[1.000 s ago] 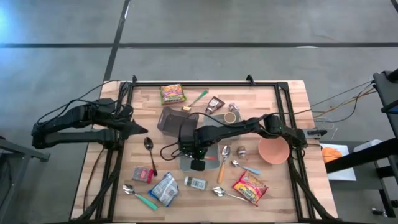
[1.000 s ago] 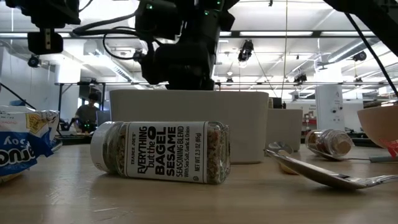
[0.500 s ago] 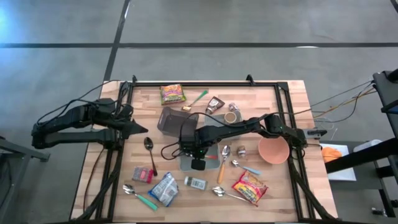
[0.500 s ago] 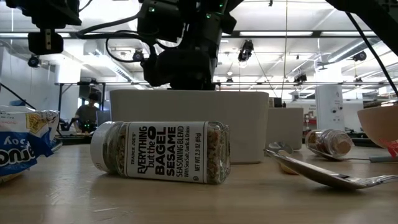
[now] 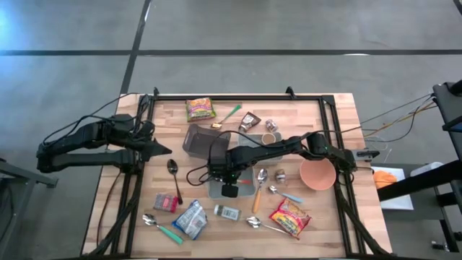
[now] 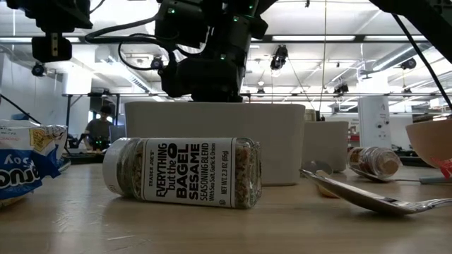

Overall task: Pick & Place Food Item
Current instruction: Put the white and orange spoon into the bottom gray bin, then put the green noodle pack into the black bin

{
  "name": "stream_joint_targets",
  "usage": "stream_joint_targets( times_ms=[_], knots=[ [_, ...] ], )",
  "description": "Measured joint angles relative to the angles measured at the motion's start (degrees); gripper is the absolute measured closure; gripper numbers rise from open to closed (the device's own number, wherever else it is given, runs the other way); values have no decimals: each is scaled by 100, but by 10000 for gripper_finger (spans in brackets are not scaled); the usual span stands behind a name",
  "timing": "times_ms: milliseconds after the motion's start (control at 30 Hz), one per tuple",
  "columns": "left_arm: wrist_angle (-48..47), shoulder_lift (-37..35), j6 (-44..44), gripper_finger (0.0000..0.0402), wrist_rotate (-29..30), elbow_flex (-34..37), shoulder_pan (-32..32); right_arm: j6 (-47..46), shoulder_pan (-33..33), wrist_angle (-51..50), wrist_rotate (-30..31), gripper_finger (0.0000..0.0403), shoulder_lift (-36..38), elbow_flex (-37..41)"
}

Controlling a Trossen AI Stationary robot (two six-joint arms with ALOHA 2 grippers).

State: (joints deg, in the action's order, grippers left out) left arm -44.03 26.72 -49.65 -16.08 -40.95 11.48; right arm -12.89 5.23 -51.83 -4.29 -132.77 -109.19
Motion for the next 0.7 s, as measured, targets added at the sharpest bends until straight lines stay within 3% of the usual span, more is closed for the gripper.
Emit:
stream_joint_targets(
  times_ms=[367,700],
  knots=[
    [0,0,0,401,0,0,1,1,0,0,-3,386,-4,0],
    [0,0,-26,401,0,0,-1,-35,2,-2,-4,273,-4,0]
  ],
)
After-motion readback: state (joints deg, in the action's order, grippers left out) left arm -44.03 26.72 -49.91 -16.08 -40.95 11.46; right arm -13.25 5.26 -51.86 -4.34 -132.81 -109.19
